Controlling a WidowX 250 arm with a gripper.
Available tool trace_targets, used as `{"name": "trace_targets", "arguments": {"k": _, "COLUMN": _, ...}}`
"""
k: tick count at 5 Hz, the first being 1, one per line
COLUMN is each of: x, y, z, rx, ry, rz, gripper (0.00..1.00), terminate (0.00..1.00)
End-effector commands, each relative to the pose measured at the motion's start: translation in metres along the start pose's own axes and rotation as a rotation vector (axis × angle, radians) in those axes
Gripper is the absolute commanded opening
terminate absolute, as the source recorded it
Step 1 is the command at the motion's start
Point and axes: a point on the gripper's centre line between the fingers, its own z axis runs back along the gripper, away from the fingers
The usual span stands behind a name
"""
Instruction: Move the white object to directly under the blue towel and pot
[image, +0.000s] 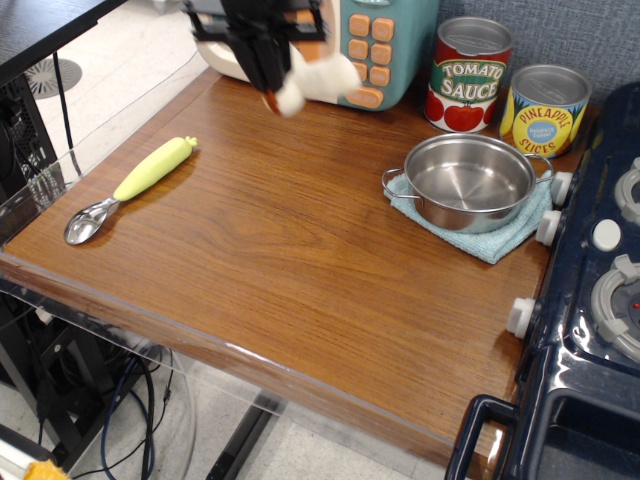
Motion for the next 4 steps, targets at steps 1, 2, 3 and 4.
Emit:
{"name": "trace_targets", "arguments": {"k": 1, "x": -0.046, "y": -0.044, "z": 0.015, "rx": -0.071, "ry": 0.031, "rz": -0.242, "gripper": 0.00, "terminate": 0.00}}
{"name": "trace_targets", "arguments": {"k": 2, "x": -0.066, "y": -0.061, "z": 0.001, "rx": -0.088, "ry": 0.091, "rz": -0.339, "gripper": 0.00, "terminate": 0.00}}
{"name": "trace_targets", "arguments": {"k": 3, "x": -0.076, "y": -0.066, "z": -0.015, "rx": -0.072, "ry": 0.130, "rz": -0.408, "gripper": 0.00, "terminate": 0.00}}
{"name": "trace_targets", "arguments": {"k": 4, "x": -0.084, "y": -0.074, "z": -0.030, "rx": -0.068, "ry": 0.194, "rz": -0.474, "gripper": 0.00, "terminate": 0.00}}
